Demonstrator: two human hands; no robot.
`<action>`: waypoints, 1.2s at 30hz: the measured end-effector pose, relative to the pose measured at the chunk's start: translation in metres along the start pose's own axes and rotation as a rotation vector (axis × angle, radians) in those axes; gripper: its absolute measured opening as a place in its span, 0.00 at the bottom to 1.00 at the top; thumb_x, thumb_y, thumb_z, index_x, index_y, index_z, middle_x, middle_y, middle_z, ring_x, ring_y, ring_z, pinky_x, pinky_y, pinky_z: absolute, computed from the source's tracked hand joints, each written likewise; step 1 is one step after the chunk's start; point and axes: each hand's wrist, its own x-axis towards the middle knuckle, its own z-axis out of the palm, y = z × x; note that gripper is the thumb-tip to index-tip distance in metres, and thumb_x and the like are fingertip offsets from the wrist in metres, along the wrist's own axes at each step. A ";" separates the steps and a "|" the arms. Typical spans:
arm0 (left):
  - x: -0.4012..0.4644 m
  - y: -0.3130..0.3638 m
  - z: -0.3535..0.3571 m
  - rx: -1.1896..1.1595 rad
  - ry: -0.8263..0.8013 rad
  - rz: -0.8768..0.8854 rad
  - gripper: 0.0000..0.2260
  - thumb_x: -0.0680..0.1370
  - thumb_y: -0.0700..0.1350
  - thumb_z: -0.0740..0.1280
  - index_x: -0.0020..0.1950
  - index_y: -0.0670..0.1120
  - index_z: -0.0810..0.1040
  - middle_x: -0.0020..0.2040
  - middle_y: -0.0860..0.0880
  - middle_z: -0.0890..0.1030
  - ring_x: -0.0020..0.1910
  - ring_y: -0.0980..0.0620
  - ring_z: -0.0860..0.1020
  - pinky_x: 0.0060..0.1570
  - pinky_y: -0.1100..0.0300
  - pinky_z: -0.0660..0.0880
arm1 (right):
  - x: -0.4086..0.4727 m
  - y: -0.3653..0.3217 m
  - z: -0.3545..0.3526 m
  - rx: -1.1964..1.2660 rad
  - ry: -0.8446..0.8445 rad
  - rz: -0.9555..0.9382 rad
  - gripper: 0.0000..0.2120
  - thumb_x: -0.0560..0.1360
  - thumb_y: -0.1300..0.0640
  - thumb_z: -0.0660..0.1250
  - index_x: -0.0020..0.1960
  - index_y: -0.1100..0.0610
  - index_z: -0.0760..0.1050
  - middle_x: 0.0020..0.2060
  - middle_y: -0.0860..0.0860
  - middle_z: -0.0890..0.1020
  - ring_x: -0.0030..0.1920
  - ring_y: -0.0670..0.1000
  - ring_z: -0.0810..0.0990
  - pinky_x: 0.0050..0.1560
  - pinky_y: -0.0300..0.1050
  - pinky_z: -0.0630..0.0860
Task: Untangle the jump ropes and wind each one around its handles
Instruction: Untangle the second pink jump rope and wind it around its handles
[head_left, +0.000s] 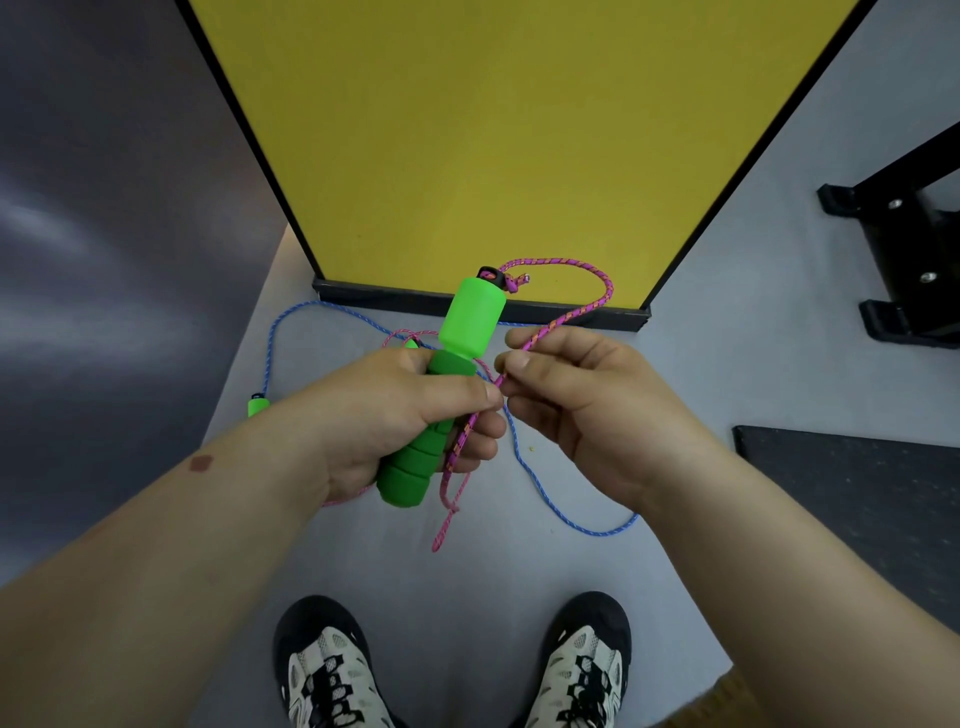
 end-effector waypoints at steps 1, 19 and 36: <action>0.000 0.000 0.000 0.001 0.000 -0.003 0.04 0.79 0.41 0.70 0.49 0.40 0.81 0.40 0.43 0.84 0.36 0.49 0.83 0.43 0.54 0.82 | 0.001 -0.001 -0.001 0.011 0.018 -0.011 0.07 0.77 0.66 0.69 0.52 0.58 0.82 0.39 0.54 0.84 0.38 0.48 0.82 0.42 0.38 0.81; 0.000 0.000 0.001 -0.004 -0.016 0.006 0.03 0.79 0.39 0.69 0.47 0.40 0.80 0.38 0.43 0.83 0.35 0.48 0.82 0.42 0.54 0.81 | 0.004 -0.008 -0.011 0.116 0.053 -0.010 0.06 0.78 0.63 0.68 0.54 0.59 0.81 0.42 0.54 0.84 0.38 0.47 0.82 0.41 0.39 0.80; -0.001 0.001 0.001 -0.002 -0.016 -0.001 0.03 0.79 0.40 0.69 0.47 0.40 0.80 0.38 0.44 0.83 0.34 0.50 0.82 0.38 0.58 0.82 | 0.008 -0.014 -0.017 0.228 0.241 -0.108 0.04 0.78 0.64 0.69 0.52 0.60 0.81 0.39 0.53 0.84 0.39 0.48 0.81 0.43 0.39 0.80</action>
